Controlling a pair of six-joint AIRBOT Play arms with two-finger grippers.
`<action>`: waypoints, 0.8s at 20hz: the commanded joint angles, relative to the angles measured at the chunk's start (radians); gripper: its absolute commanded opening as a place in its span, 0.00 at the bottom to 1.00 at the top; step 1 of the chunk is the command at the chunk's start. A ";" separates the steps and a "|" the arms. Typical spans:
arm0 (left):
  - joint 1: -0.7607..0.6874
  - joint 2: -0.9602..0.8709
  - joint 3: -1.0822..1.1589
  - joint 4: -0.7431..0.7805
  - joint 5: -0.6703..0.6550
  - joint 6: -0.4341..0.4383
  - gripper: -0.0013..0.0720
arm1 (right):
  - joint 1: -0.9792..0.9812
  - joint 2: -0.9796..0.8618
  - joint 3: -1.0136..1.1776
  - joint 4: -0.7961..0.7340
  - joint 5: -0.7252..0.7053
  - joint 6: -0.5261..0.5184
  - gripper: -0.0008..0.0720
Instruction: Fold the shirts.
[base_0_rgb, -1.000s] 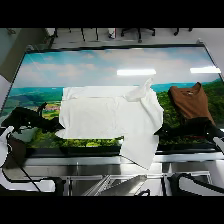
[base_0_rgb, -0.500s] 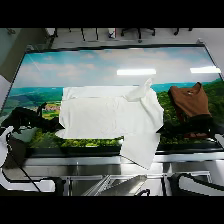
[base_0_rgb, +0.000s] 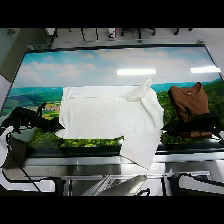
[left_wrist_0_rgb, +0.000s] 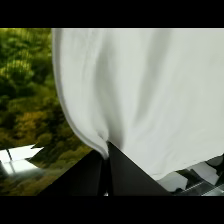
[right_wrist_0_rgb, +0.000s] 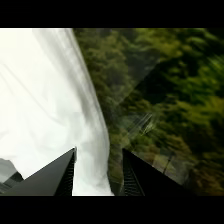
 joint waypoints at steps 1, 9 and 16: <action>0.000 0.001 0.000 -0.002 0.003 -0.005 0.04 | 0.096 -0.054 0.002 0.001 0.025 0.000 0.51; 0.001 0.238 0.176 -0.175 0.094 0.006 0.04 | 0.175 0.033 0.199 0.099 -0.110 0.008 0.04; -0.001 0.676 0.817 -0.250 -0.037 -0.130 0.04 | 0.175 0.548 1.020 0.150 0.055 0.080 0.04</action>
